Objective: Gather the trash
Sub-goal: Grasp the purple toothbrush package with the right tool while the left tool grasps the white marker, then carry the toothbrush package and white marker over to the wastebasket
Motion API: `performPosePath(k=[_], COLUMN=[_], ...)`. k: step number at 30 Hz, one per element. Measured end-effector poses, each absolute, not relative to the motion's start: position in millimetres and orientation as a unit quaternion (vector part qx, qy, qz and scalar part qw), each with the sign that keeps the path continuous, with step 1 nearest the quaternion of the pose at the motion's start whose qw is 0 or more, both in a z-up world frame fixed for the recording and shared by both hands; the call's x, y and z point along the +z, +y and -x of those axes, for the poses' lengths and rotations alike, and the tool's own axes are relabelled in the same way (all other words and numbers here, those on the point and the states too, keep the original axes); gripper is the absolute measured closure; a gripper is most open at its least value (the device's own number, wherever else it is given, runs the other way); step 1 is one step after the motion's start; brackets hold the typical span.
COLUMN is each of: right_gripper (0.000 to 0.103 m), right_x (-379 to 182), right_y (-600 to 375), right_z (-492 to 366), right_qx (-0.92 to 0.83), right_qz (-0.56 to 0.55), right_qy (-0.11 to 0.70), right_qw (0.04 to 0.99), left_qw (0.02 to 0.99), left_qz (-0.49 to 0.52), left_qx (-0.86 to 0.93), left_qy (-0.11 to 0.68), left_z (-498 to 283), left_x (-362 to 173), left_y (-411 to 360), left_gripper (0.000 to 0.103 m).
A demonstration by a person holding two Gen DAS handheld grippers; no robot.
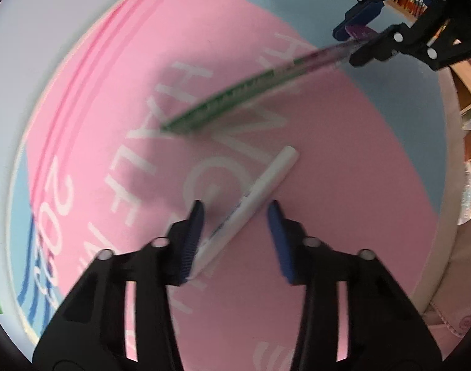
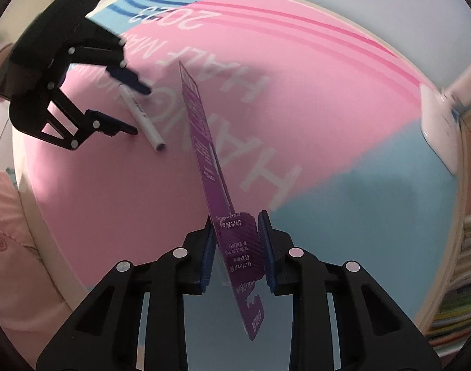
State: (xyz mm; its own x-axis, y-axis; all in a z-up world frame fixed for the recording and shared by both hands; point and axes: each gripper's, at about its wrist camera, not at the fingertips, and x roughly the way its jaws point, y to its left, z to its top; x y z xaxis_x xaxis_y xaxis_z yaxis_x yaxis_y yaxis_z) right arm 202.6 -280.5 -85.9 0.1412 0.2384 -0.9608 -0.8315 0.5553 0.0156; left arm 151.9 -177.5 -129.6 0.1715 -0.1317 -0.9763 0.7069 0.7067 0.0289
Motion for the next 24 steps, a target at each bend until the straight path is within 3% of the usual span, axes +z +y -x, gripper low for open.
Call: performPosePath(k=[3,4,24], right_gripper=[0.076,0.076,0.078], right_x=[-83.8,-84.1,-52.5], right_y=[-288.9,-289.8,-303.9], right_z=[-201.0,-200.4,-156.0], right_qx=[0.371,0.369,0.334], right_qz=[0.269,0.268,0.253], right_qy=[0.537,0.537,0.525], right_qw=[0.708,0.710,0.741], left_qw=[0.713,0.711,0.725], left_qz=[-0.250,-0.257,-0.272], left_qx=[-0.306,-0.308,-0.307], left_qy=[0.579,0.577,0.553], left_z=[-151.7,-151.1,-133.6], left_x=[-129.3,-129.1,-102.7], left_y=[-180.6,-182.7,-177.4], left_gripper=[0.091,0.092,0.092])
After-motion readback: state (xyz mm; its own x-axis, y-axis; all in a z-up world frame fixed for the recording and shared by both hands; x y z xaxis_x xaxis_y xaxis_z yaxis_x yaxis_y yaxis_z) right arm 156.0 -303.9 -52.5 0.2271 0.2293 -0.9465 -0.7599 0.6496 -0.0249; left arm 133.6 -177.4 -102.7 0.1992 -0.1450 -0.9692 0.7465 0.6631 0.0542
